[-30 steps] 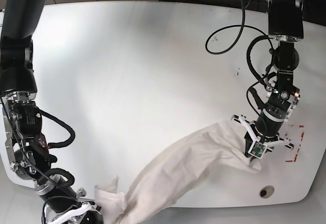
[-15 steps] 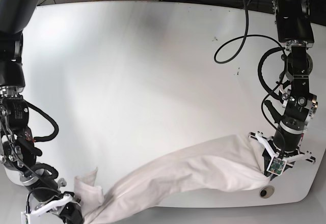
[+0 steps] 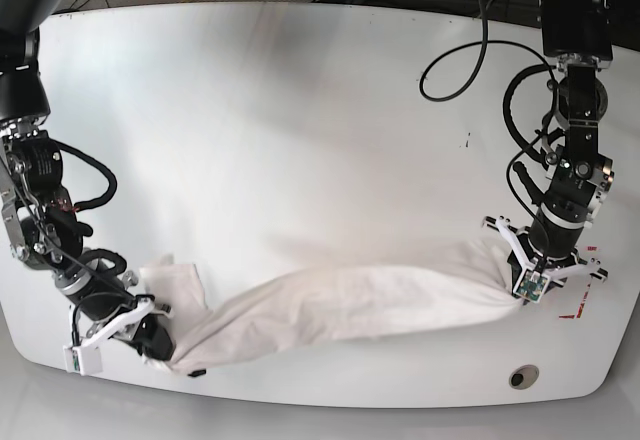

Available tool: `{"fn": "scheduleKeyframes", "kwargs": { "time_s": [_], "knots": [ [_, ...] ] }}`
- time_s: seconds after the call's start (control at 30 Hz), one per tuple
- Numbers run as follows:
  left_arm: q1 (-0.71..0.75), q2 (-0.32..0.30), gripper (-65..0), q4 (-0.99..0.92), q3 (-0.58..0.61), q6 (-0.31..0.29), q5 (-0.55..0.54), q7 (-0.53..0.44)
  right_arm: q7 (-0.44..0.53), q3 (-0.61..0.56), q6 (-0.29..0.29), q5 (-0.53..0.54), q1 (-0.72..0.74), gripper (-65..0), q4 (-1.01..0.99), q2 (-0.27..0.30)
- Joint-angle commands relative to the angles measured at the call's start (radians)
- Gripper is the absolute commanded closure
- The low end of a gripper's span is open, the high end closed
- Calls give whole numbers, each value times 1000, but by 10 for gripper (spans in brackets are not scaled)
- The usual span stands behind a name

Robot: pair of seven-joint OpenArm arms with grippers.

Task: Layout the t-shirt on the table in an organized manner, then fold the t-shirt properly
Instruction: 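Pull both grippers apart, stretching the shirt across the table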

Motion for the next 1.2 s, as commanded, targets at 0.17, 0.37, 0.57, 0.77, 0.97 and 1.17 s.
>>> {"fn": "scheduleKeyframes", "kwargs": {
  "time_s": [0.17, 0.37, 0.57, 0.77, 0.97, 1.17],
  "knots": [
    [106, -13, -43, 37, -45, 12, -2, -31, 35, 55, -49, -8, -136, 0, 92, 21],
    [208, -13, -43, 99, -108, 10, -2, -31, 10, 181, -75, -8, -315, 0, 176, 21],
    [275, -13, -43, 117, -178, -94, -1, -18, -126, 287, -79, -3, -429, 0, 233, 9],
    [320, -13, -43, 117, -215, -209, -1, 104, -212, 379, -79, -3, -570, 0, 259, -32],
    [373, -15, -48, 117, -215, -286, 1, 193, -252, 394, -79, -3, -668, 0, 259, -37],
    [426, -34, -234, 117, -215, -320, -1, 246, -323, 397, -80, -8, -714, -117, 257, -60]
  ]
}}
